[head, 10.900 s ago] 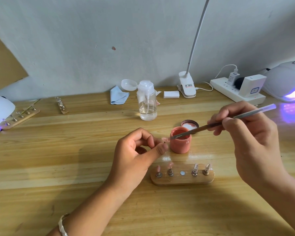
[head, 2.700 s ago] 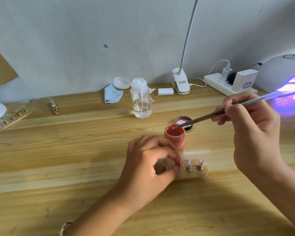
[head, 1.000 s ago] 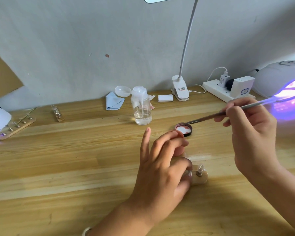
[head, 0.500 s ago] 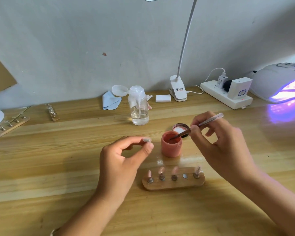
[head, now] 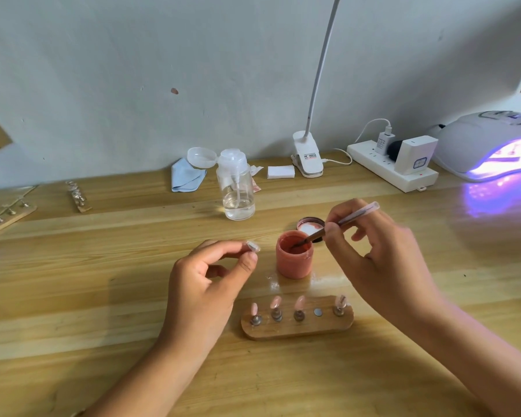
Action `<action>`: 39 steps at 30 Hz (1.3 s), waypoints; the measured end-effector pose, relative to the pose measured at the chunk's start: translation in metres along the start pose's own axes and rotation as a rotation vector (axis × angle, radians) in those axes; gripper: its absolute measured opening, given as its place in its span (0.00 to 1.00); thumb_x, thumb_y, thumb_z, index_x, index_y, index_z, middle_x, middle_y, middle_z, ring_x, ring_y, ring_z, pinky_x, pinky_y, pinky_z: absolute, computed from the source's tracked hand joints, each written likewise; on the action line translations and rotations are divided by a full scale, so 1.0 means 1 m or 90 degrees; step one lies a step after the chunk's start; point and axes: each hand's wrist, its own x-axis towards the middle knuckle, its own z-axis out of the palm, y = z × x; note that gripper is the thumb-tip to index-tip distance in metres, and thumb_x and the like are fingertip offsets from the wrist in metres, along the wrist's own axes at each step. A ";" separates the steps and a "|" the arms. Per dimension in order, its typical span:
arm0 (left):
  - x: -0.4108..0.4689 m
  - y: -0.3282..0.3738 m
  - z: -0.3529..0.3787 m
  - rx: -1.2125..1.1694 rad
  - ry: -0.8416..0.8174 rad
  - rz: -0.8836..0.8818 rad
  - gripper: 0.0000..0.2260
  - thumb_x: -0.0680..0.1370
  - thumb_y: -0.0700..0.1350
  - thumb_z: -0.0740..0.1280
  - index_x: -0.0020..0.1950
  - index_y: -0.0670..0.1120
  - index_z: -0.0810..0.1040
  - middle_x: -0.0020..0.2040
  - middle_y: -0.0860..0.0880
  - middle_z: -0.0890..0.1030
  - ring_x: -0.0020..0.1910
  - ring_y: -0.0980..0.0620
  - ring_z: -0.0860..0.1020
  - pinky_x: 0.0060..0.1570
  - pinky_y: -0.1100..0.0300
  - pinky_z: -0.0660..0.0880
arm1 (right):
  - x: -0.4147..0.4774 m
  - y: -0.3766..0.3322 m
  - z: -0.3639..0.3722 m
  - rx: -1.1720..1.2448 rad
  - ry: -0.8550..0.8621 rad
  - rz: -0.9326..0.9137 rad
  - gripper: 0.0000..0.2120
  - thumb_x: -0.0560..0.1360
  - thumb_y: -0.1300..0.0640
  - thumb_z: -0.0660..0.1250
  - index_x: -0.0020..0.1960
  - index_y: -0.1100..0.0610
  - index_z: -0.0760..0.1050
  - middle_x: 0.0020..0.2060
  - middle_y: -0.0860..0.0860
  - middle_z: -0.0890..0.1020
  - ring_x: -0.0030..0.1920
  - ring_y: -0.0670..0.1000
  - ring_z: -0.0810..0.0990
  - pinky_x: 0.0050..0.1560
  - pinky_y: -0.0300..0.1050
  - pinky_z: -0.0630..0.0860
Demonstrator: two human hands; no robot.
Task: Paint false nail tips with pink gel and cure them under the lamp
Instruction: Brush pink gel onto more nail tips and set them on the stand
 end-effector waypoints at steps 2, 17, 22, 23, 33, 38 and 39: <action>0.000 0.000 0.000 0.003 -0.003 0.010 0.04 0.71 0.44 0.75 0.43 0.52 0.86 0.45 0.53 0.86 0.48 0.55 0.83 0.46 0.67 0.77 | 0.001 -0.001 -0.001 0.024 0.035 -0.002 0.06 0.79 0.55 0.66 0.44 0.47 0.74 0.40 0.38 0.81 0.45 0.40 0.77 0.40 0.30 0.68; -0.003 0.008 0.002 -0.076 -0.077 -0.031 0.06 0.67 0.48 0.76 0.43 0.51 0.85 0.41 0.54 0.85 0.37 0.61 0.75 0.33 0.71 0.74 | 0.009 -0.007 -0.014 0.510 0.120 0.068 0.05 0.69 0.54 0.64 0.42 0.54 0.76 0.35 0.49 0.81 0.38 0.50 0.79 0.43 0.40 0.74; -0.003 0.007 0.002 -0.095 -0.090 -0.056 0.08 0.66 0.50 0.77 0.43 0.50 0.85 0.42 0.54 0.84 0.39 0.57 0.73 0.33 0.71 0.73 | 0.005 -0.012 -0.009 0.505 0.073 0.049 0.05 0.70 0.54 0.64 0.42 0.53 0.77 0.36 0.49 0.82 0.39 0.50 0.80 0.44 0.41 0.74; -0.003 0.007 0.002 -0.091 -0.089 -0.056 0.08 0.66 0.51 0.77 0.43 0.51 0.85 0.42 0.55 0.84 0.40 0.58 0.73 0.34 0.71 0.73 | 0.005 -0.012 -0.009 0.500 0.066 0.046 0.04 0.71 0.54 0.64 0.42 0.52 0.78 0.37 0.49 0.82 0.40 0.50 0.80 0.44 0.40 0.74; -0.004 0.010 0.004 -0.121 -0.096 -0.083 0.07 0.65 0.50 0.76 0.41 0.51 0.85 0.42 0.51 0.82 0.40 0.52 0.73 0.31 0.71 0.74 | 0.003 -0.011 -0.007 0.494 0.032 0.038 0.03 0.75 0.62 0.64 0.45 0.58 0.76 0.37 0.49 0.83 0.40 0.47 0.81 0.44 0.37 0.75; -0.005 0.011 0.004 -0.123 -0.101 -0.079 0.06 0.66 0.49 0.76 0.42 0.52 0.85 0.42 0.52 0.83 0.40 0.52 0.73 0.31 0.71 0.74 | 0.003 -0.009 -0.006 0.486 0.036 0.043 0.06 0.75 0.64 0.61 0.45 0.59 0.77 0.36 0.50 0.83 0.40 0.46 0.80 0.44 0.37 0.75; -0.005 0.011 0.004 -0.123 -0.101 -0.079 0.06 0.66 0.49 0.76 0.42 0.52 0.85 0.41 0.52 0.83 0.40 0.52 0.73 0.31 0.71 0.74 | 0.003 -0.009 -0.006 0.485 0.036 0.044 0.06 0.75 0.64 0.61 0.45 0.59 0.77 0.36 0.50 0.83 0.40 0.46 0.80 0.44 0.37 0.75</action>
